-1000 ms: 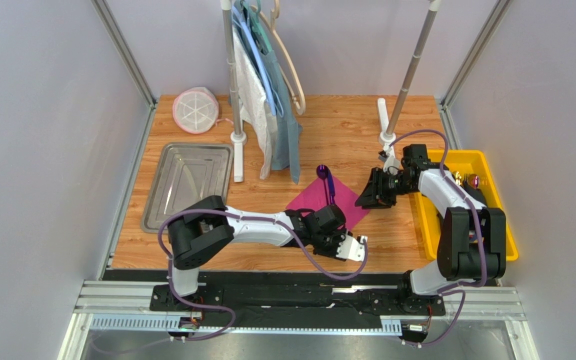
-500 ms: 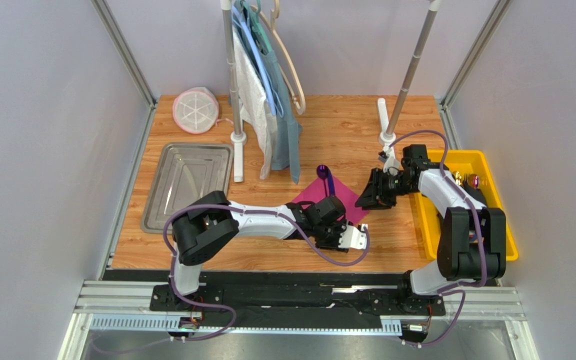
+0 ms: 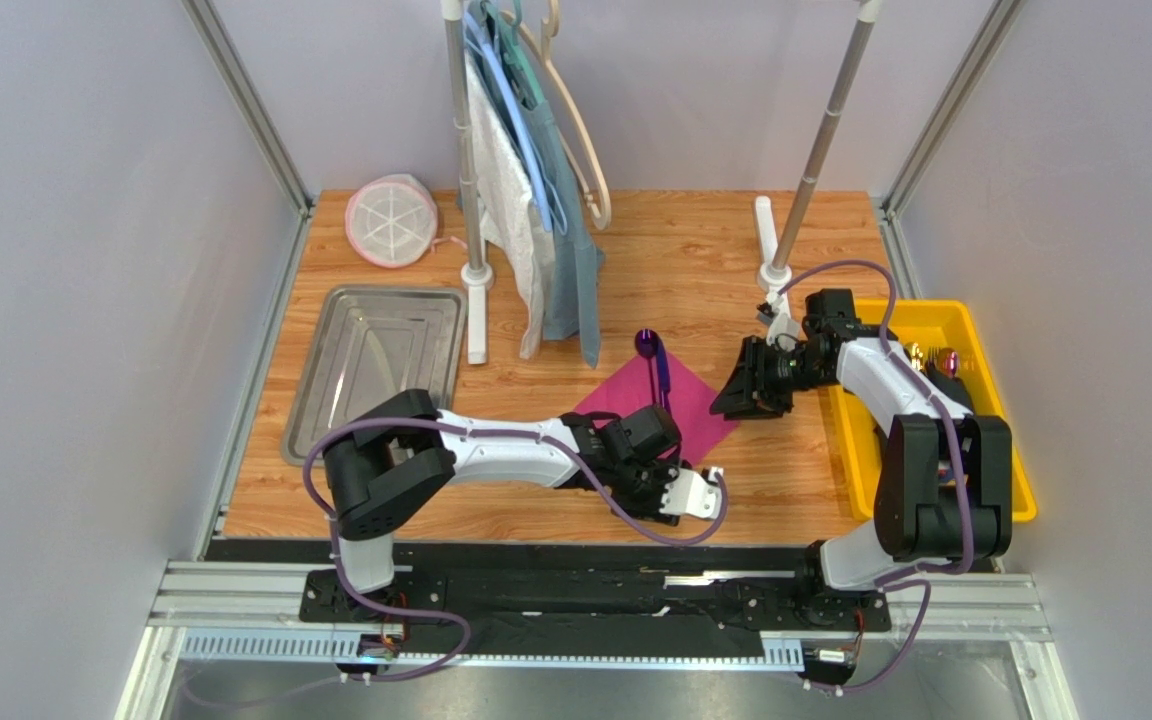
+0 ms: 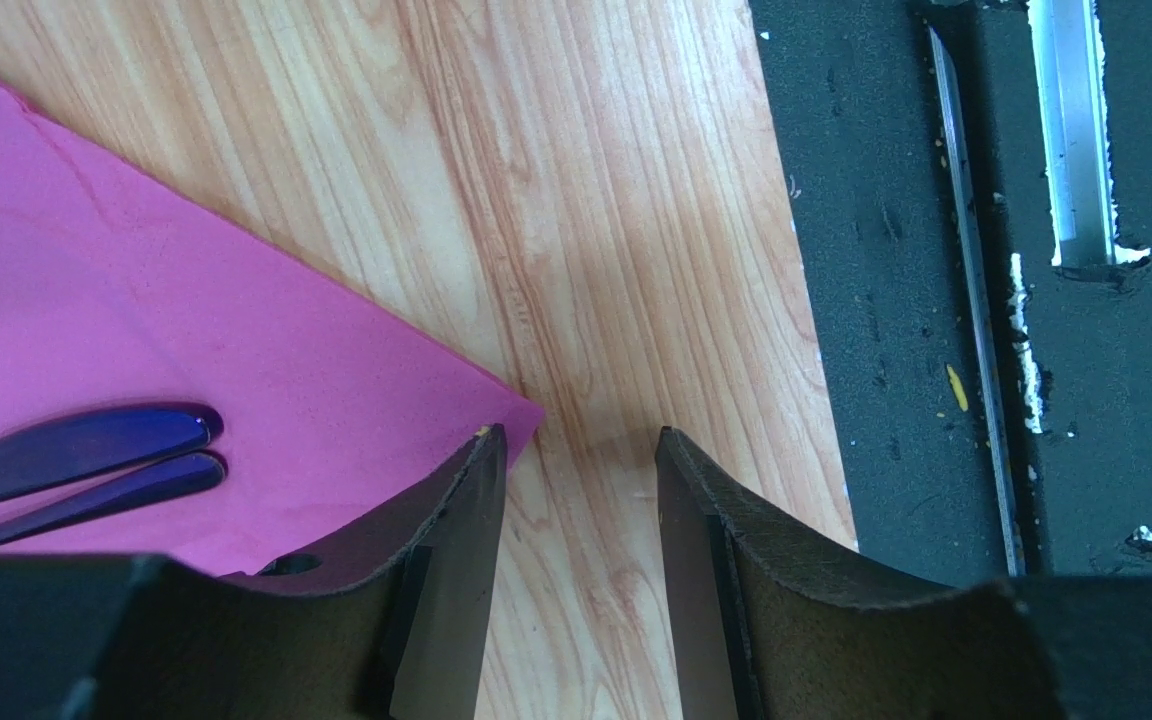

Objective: Place the utensils on the paper napkin and roll it up

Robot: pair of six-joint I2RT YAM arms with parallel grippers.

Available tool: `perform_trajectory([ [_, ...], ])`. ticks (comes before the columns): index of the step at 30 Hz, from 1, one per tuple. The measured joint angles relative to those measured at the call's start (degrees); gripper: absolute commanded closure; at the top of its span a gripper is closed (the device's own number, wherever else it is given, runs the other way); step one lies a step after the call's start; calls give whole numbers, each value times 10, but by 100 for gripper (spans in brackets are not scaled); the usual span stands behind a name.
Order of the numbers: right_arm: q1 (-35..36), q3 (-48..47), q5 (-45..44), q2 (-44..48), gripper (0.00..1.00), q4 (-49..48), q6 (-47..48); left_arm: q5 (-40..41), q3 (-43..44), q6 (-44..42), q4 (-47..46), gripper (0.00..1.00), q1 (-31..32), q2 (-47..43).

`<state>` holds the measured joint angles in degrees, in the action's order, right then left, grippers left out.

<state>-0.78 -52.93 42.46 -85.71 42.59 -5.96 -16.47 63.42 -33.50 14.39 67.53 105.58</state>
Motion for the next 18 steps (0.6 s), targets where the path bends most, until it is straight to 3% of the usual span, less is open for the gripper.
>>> perform_trajectory([
  [14,0,0,0,0,62,0,0,-6,17,-2,0,54,-5,15],
  [17,0,0,0,0,62,0,0,-11,28,-3,0,58,-7,25],
  [18,0,0,0,0,62,0,0,-12,30,-3,-1,65,-8,27],
])
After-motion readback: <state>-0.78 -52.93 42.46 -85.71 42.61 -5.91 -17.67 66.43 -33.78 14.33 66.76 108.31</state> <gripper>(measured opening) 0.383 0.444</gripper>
